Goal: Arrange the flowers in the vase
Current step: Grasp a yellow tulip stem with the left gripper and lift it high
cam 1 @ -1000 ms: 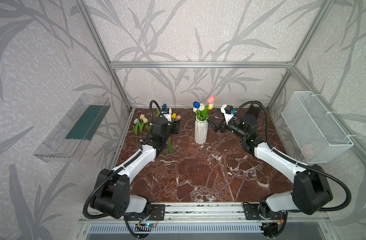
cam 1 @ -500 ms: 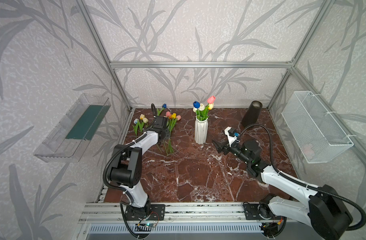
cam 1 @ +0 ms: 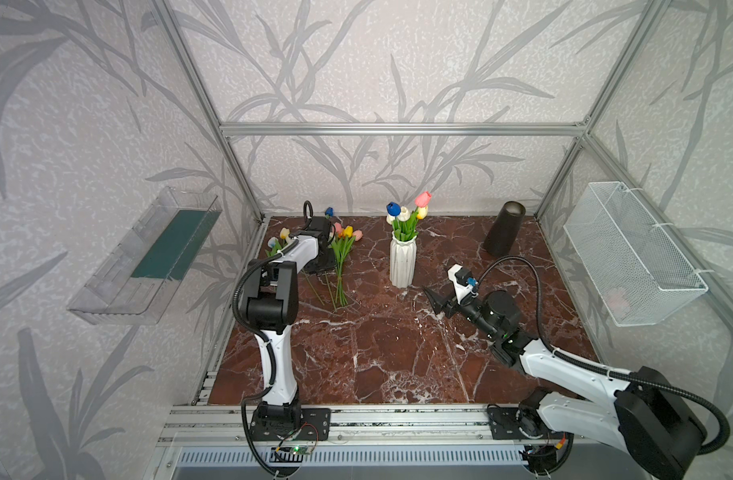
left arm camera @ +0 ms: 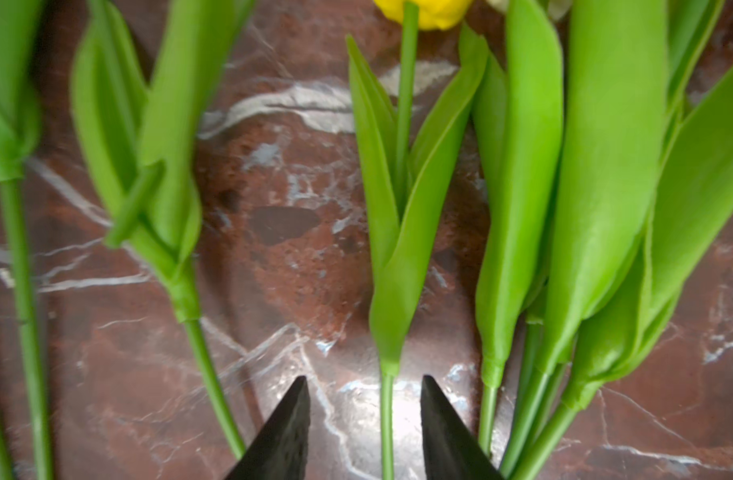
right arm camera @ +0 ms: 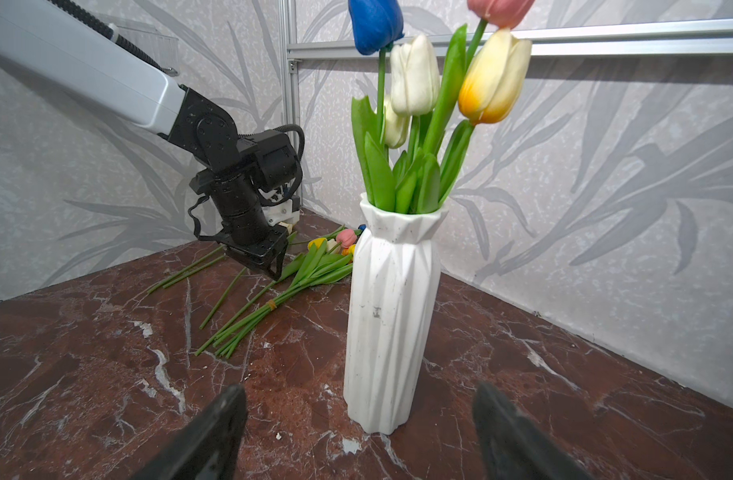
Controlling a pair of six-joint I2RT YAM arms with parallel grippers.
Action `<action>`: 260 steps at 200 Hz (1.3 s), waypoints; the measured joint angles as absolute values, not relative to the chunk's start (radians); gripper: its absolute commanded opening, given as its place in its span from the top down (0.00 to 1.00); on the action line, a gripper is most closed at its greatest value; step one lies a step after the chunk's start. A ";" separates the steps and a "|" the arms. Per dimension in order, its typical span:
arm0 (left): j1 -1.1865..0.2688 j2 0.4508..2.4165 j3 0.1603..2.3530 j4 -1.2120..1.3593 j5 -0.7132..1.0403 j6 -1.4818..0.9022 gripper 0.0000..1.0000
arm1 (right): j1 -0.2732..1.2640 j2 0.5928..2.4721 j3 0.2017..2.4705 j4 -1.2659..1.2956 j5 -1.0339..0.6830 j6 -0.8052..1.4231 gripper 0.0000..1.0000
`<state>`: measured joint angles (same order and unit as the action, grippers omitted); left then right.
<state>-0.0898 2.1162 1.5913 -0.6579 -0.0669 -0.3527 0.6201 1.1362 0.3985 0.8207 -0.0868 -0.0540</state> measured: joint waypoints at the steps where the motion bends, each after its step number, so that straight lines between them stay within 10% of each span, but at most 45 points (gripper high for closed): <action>1: -0.090 2.119 1.596 -0.662 -0.065 -0.351 0.60 | 0.620 1.136 0.397 0.822 -0.086 -0.054 0.14; 111: -0.083 2.199 1.699 -0.820 -0.072 -0.329 1.00 | 0.620 1.046 0.287 0.962 -0.024 -0.058 0.14; 260: -0.078 1.519 1.407 -0.736 -0.016 -0.376 1.00 | 0.620 0.987 0.171 0.978 0.028 -0.010 0.14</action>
<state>-0.0776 1.5192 1.4071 -0.7361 -0.0162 -0.3756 0.6201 0.9874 0.1711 0.9779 0.0280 -0.0105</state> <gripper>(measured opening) 0.048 0.860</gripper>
